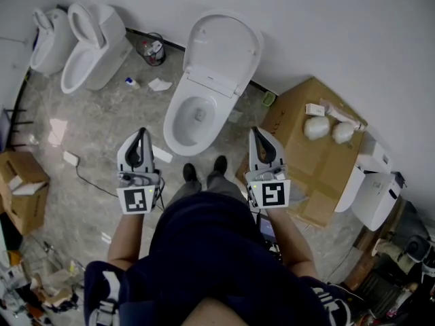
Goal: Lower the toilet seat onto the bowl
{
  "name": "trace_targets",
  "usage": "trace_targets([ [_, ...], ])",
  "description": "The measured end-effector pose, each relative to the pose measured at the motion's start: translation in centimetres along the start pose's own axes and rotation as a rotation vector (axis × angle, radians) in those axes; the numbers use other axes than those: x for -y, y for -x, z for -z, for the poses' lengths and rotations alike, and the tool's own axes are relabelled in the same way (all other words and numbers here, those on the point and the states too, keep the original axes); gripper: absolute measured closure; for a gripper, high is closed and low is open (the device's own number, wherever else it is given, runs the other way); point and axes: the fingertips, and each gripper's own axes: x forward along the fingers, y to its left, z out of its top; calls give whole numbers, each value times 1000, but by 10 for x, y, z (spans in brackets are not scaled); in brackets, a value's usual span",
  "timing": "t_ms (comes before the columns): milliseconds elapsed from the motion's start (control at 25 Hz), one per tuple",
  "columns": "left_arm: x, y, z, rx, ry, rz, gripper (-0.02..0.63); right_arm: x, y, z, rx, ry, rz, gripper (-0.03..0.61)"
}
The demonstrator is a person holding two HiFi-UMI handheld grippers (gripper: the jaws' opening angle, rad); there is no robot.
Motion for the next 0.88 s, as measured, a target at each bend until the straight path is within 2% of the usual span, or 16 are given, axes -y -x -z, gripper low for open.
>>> trace_targets([
  [880,10,2,3,-5,-5,10,591,-3,1,1,-19,16,-11,560],
])
